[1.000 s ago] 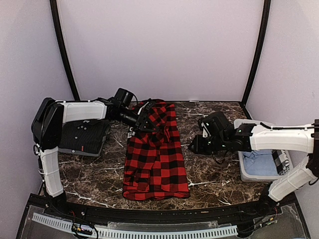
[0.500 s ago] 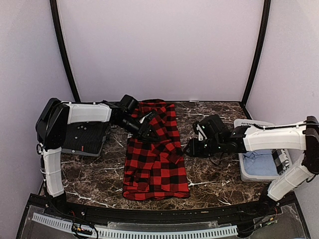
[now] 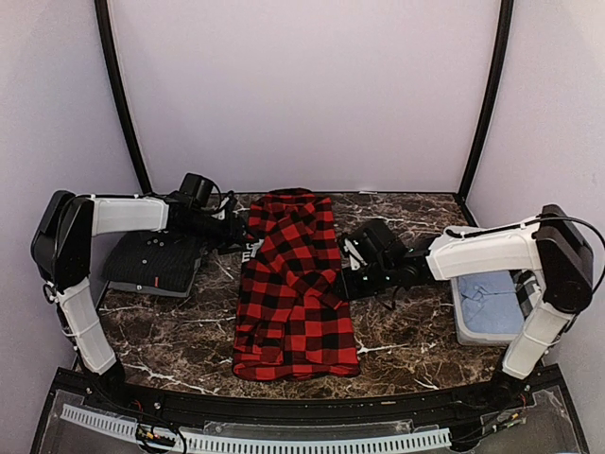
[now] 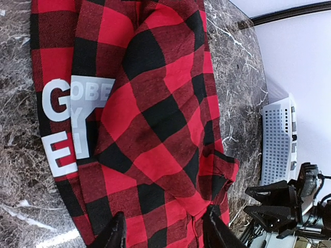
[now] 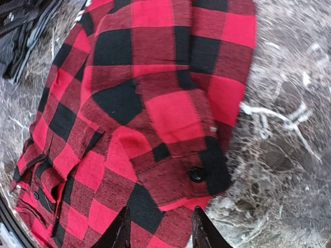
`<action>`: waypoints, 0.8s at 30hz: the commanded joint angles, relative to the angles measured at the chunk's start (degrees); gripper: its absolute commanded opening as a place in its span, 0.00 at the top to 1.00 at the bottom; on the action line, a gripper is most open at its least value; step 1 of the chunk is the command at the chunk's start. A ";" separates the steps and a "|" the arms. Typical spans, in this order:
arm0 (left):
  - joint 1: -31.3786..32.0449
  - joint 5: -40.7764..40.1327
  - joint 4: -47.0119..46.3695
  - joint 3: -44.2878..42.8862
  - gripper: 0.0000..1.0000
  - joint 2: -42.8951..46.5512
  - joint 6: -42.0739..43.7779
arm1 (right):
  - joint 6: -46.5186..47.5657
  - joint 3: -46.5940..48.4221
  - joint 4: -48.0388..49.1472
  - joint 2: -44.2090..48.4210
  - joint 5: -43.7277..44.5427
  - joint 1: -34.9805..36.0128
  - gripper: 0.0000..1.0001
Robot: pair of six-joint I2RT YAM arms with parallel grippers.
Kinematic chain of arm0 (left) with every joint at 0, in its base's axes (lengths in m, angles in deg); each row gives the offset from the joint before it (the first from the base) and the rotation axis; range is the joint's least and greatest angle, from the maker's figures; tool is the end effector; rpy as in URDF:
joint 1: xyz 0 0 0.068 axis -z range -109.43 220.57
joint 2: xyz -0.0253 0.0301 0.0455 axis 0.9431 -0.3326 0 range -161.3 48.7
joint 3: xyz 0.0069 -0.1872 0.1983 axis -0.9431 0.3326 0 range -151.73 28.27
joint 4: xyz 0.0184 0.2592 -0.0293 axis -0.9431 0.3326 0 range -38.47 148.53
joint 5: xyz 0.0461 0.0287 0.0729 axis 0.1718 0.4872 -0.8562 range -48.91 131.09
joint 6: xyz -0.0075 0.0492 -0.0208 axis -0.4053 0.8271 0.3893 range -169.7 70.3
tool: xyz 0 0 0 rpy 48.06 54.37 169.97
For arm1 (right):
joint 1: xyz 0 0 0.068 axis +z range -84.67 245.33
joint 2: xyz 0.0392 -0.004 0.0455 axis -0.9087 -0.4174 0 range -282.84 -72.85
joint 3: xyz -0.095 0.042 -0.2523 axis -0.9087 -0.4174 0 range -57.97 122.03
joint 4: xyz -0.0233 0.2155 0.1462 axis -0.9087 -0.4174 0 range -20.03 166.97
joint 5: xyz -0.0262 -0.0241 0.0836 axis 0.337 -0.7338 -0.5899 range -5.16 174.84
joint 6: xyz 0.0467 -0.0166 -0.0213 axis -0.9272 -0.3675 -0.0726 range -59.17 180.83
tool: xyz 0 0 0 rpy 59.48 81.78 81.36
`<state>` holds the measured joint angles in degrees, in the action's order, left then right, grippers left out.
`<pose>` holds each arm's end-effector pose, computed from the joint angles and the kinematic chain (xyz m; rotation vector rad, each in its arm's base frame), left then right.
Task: Fold and stack the long sleeve shirts
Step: Fold the 1/3-folded shirt at the center of the board.
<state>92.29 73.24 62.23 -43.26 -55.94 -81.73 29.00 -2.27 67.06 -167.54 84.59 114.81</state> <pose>0.3645 -0.1655 0.2133 0.0793 2.4603 -1.0987 0.2219 0.2600 0.1865 -0.3902 2.4996 0.6221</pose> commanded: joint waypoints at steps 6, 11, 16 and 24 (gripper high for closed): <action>-0.45 -1.78 -2.17 1.74 0.52 2.16 -2.66 | 8.82 10.38 -6.68 -10.07 11.24 7.40 0.67; -0.86 -1.20 -2.26 1.95 0.53 2.16 -2.57 | 9.51 13.35 -9.25 -14.24 13.52 8.02 0.68; -1.10 -0.82 -2.65 2.25 0.54 1.95 -2.55 | 9.22 13.99 -10.52 -16.21 14.75 8.39 0.71; -1.30 0.00 -2.92 2.26 0.55 1.66 -2.35 | 6.78 14.80 -12.85 -16.61 18.64 8.52 0.74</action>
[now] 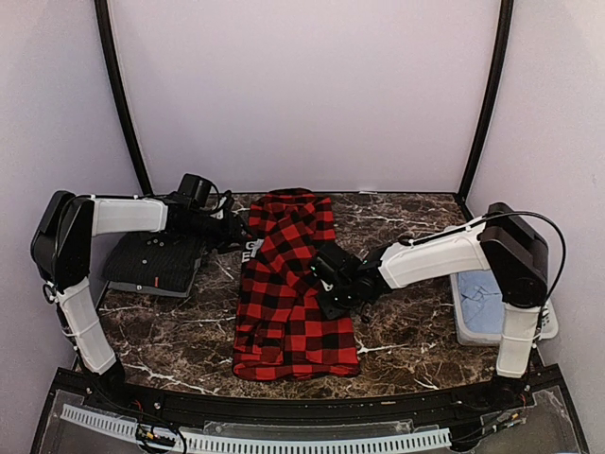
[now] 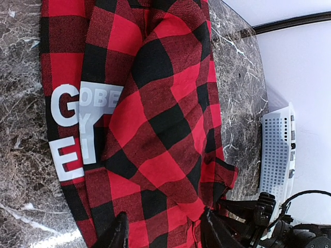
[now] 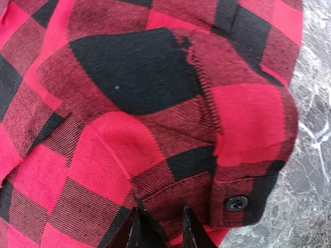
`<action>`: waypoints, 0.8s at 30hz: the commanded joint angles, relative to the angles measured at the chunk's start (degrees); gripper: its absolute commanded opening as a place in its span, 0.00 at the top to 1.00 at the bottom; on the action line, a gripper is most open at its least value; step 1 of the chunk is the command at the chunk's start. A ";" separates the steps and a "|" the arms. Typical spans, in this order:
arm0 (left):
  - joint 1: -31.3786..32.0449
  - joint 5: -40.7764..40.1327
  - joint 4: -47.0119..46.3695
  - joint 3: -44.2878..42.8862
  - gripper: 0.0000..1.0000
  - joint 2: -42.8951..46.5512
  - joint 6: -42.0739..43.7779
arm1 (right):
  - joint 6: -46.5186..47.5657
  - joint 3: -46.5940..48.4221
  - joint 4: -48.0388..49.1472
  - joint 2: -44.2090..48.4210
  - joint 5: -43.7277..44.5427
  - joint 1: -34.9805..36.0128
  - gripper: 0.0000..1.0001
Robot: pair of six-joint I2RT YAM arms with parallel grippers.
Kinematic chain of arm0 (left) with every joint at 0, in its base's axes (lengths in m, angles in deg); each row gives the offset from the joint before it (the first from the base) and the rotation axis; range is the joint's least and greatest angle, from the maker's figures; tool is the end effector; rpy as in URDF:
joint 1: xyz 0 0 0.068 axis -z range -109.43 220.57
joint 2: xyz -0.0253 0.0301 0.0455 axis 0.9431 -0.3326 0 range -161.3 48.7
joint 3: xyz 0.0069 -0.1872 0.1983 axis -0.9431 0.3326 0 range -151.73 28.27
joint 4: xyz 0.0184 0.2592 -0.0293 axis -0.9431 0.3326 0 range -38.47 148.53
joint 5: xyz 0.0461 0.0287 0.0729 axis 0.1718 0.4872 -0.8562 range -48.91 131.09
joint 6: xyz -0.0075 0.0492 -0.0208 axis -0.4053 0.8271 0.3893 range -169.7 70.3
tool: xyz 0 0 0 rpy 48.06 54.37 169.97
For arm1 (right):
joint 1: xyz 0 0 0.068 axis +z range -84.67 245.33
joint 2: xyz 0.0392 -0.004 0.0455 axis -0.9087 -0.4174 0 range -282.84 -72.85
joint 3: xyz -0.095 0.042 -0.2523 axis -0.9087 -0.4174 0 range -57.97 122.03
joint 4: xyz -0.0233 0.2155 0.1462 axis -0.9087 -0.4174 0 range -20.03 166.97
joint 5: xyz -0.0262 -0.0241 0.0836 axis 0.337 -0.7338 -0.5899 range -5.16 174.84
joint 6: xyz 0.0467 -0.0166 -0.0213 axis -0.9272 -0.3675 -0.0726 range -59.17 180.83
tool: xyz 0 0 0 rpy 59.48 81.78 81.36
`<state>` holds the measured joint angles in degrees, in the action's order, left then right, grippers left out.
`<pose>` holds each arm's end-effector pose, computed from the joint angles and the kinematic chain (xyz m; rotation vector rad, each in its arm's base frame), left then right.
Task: Fold and stack the long sleeve shirts
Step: Fold the 1/3-folded shirt at the center of the board.
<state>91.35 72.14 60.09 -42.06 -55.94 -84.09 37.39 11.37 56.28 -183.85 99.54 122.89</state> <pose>0.3670 -0.1589 0.2093 0.0043 2.4503 -1.0900 0.2156 0.3225 0.1459 -0.6858 2.5169 0.1611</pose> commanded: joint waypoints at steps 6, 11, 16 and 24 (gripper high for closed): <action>-0.64 1.17 -0.91 1.21 0.55 1.55 0.18 | -0.88 2.97 -2.88 -1.54 3.15 0.38 0.82; -0.86 1.50 -1.00 1.24 0.55 1.62 0.14 | -0.34 3.37 -3.46 -1.96 1.59 0.48 0.96; -1.00 1.81 -1.19 1.52 0.56 1.87 0.06 | -0.03 6.11 -7.94 -0.44 0.10 0.57 1.00; -1.00 2.77 -3.54 3.52 0.56 2.59 -1.10 | -1.23 8.68 -15.83 4.60 -7.34 2.40 1.00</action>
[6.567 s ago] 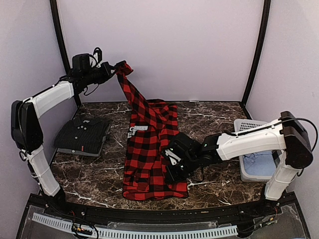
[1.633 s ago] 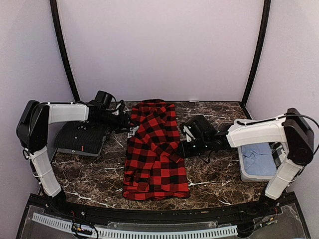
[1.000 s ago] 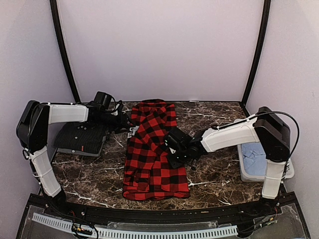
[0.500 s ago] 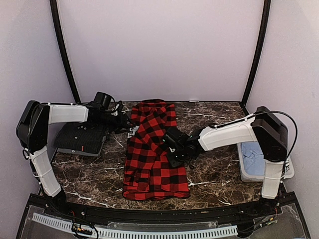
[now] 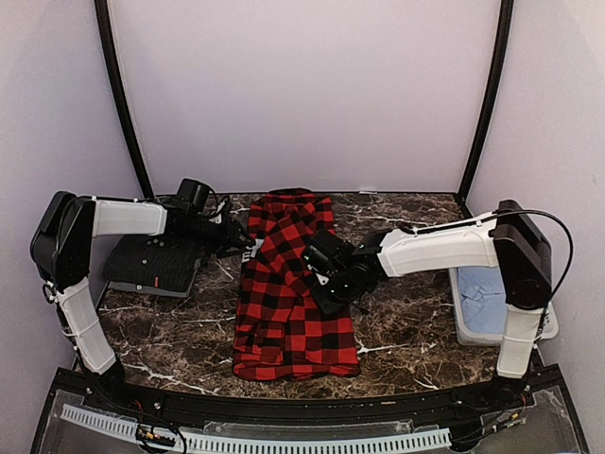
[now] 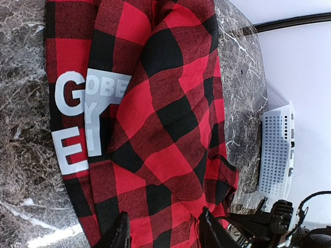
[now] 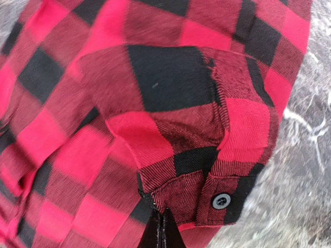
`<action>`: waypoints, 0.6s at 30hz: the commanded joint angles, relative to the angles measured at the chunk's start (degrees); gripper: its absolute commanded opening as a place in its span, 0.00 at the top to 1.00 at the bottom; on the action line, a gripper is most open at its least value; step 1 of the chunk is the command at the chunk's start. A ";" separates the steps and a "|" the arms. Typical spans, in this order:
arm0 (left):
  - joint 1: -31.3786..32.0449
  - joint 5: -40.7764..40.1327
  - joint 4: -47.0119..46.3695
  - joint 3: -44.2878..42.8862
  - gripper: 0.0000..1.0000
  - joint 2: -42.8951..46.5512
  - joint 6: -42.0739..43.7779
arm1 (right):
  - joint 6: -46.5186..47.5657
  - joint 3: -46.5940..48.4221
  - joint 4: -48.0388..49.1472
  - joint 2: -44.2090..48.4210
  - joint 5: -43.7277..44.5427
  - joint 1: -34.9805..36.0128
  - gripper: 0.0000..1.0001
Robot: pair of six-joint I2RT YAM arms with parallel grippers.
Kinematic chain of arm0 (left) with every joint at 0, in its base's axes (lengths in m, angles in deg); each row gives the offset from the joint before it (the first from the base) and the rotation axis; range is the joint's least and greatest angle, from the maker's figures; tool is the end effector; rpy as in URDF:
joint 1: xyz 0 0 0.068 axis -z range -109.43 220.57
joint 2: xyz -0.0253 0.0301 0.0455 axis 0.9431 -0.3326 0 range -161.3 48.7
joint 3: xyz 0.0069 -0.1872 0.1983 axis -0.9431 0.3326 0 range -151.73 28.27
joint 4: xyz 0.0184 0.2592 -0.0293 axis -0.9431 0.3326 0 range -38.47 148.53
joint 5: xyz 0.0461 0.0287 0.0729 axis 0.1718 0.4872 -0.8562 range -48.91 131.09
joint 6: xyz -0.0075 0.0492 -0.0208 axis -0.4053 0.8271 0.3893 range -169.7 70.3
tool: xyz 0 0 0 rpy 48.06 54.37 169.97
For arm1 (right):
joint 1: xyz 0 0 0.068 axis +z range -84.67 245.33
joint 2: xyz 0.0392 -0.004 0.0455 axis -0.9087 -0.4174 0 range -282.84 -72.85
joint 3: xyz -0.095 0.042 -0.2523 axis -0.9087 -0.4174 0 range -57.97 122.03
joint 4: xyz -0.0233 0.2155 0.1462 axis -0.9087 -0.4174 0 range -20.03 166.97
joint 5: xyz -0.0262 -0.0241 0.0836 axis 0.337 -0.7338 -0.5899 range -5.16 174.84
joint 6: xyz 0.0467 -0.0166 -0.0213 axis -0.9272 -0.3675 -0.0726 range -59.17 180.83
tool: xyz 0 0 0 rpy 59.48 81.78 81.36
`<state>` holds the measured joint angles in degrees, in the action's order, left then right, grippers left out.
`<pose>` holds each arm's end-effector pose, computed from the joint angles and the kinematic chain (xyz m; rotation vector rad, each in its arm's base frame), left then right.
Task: Fold and stack the long sleeve shirts
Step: Fold the 1/3-folded shirt at the center of the board.
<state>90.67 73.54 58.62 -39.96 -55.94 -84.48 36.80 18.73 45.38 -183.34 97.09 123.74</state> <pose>0.3644 -0.1536 0.2002 -0.0093 2.4614 -1.1141 0.2131 0.3323 0.1755 -0.7308 2.5742 0.1688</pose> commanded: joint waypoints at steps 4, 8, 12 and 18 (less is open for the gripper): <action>-0.32 2.05 -3.09 1.81 0.57 2.53 -1.36 | -2.69 -0.06 -6.87 6.03 -8.63 2.17 1.00; -0.32 2.10 -3.61 2.12 0.58 2.03 -1.91 | -4.85 -1.34 -7.07 6.75 -11.94 2.88 1.00; -0.32 2.13 -4.08 2.68 0.59 1.27 -2.81 | -6.85 -2.07 -7.35 6.51 -14.03 4.05 1.00; -0.32 2.83 -5.85 4.16 0.60 0.87 -4.07 | -8.94 -3.43 -5.93 5.85 -16.47 5.70 1.00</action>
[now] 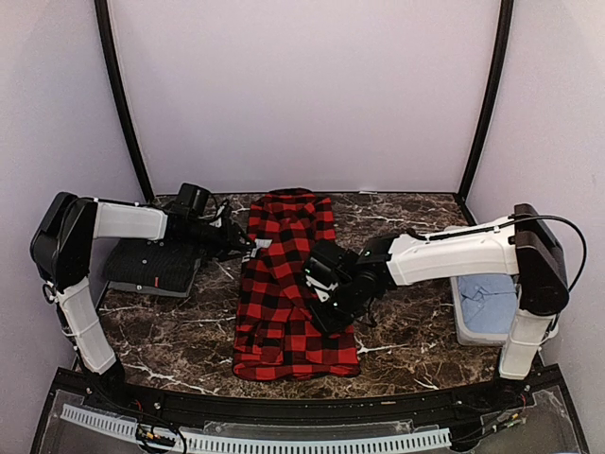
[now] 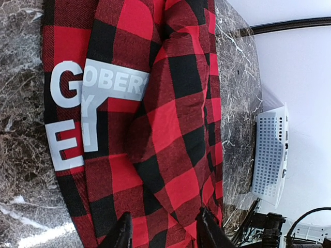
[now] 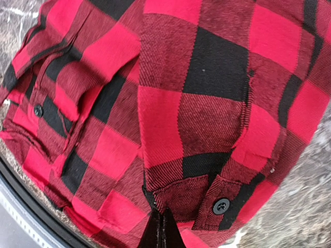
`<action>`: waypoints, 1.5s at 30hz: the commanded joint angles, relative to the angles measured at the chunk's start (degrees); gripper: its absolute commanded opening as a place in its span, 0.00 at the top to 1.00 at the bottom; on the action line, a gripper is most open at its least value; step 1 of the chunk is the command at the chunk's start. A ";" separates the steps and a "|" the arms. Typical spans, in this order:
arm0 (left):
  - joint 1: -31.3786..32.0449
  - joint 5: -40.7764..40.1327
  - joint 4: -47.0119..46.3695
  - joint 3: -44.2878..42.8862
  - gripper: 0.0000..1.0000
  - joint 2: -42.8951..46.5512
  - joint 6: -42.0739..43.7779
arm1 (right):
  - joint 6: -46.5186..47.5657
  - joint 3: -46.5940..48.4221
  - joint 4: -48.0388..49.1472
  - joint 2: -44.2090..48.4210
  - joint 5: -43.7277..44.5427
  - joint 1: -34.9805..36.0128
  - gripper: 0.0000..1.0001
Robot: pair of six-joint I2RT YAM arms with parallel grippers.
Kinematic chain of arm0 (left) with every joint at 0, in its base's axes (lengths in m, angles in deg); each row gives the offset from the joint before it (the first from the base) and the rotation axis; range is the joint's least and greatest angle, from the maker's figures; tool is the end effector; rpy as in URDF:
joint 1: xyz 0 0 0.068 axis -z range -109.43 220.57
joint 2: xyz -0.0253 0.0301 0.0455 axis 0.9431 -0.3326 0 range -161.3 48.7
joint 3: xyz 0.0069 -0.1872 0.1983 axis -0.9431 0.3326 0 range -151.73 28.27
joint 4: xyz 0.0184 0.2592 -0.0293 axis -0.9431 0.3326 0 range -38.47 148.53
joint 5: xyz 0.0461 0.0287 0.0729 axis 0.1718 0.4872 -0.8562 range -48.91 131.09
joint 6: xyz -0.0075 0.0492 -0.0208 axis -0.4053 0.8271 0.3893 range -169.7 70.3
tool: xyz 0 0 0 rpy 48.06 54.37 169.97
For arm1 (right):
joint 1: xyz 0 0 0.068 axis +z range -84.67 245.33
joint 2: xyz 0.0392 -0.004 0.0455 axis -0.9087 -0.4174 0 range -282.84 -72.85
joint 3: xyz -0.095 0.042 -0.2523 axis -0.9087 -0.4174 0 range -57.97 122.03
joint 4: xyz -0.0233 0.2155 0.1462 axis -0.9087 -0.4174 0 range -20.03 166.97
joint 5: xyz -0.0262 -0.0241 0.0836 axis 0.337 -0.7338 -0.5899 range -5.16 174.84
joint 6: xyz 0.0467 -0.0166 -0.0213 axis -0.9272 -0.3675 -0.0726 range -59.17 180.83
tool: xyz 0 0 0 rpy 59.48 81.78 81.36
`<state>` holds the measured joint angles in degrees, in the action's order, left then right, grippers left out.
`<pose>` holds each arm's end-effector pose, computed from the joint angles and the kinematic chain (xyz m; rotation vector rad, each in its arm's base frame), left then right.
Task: Fold and stack the long sleeve shirts
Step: Fold the 1/3-folded shirt at the center of the board, then move the rectangle-folded shirt to the center of the board.
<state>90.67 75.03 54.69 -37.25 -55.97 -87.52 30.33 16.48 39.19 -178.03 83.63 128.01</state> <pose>0.3606 -0.1531 0.1910 -0.0506 2.4551 -1.1703 0.1693 0.3296 0.1927 -0.8009 2.7557 0.4165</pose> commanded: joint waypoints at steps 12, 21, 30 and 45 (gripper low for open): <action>0.63 1.86 -2.98 1.63 0.61 -0.62 -2.22 | -4.48 -3.50 3.47 0.18 -4.91 2.00 1.00; 3.41 1.88 -4.71 -0.02 0.64 -0.10 -1.34 | -5.38 -3.83 5.07 5.97 0.79 0.56 0.51; 9.04 0.09 -9.76 -8.24 0.72 -6.49 -3.06 | -10.11 -12.68 22.48 12.00 -0.30 -8.38 0.54; 9.48 -7.44 -4.22 -34.17 0.80 -30.70 -2.52 | -12.49 -20.12 35.16 16.01 -3.34 -14.77 0.56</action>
<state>100.90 71.01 45.40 -66.21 -83.38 -91.17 18.81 -1.20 70.01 -164.74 81.20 114.19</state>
